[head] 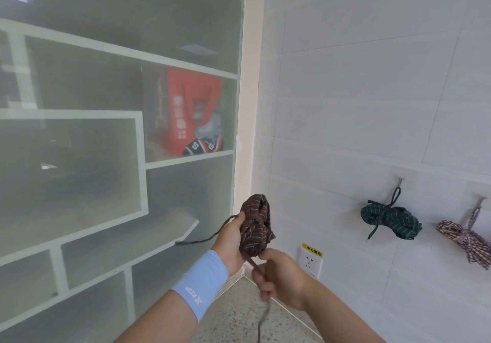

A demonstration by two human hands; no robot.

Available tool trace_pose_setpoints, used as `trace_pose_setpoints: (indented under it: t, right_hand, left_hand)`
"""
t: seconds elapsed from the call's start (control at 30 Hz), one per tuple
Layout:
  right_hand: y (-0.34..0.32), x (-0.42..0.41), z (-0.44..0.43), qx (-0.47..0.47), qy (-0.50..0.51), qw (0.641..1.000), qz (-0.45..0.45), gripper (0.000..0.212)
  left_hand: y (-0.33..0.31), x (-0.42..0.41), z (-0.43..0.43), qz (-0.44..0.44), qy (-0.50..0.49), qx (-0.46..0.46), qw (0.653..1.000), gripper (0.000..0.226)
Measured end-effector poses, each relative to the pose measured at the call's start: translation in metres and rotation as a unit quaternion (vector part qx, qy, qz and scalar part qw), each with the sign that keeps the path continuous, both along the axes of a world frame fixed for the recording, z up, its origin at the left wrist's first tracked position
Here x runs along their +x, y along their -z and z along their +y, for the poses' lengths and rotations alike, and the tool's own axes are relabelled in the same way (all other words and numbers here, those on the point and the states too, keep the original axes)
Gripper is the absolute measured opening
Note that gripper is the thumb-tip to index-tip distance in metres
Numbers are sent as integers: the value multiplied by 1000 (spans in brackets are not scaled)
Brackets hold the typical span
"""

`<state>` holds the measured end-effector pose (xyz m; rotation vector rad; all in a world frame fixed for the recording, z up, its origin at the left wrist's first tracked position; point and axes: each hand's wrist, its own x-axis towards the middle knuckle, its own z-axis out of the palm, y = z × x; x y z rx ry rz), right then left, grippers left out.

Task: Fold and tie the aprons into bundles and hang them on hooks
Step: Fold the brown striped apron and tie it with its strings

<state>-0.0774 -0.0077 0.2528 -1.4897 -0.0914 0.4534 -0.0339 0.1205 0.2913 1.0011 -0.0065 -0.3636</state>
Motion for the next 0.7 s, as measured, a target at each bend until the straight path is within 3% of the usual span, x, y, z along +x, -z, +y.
trace_pose_setpoints:
  t: [0.13, 0.27, 0.3, 0.43, 0.53, 0.7]
  right_hand:
    - [-15, 10, -35, -207, -80, 973, -70, 16]
    - [-40, 25, -46, -412, -146, 897, -64, 32]
    - [-46, 29, -50, -443, -150, 882, -58, 30]
    - [-67, 38, -59, -452, -139, 881, -19, 22]
    - [-76, 42, -40, -603, -139, 776, -122, 21]
    - [-66, 50, 3, -706, -75, 659, -246, 28]
  left_hand:
    - [5, 3, 21, -67, 75, 120, 988, 45]
    - [9, -12, 17, -186, 143, 317, 919, 48]
    - [10, -14, 17, -205, 139, 345, 905, 49]
    - [19, -15, 24, -233, 163, 446, 848, 49]
    - [25, -17, 20, -289, 161, 556, 763, 46]
    - [35, -3, 16, -234, 93, 649, 718, 51]
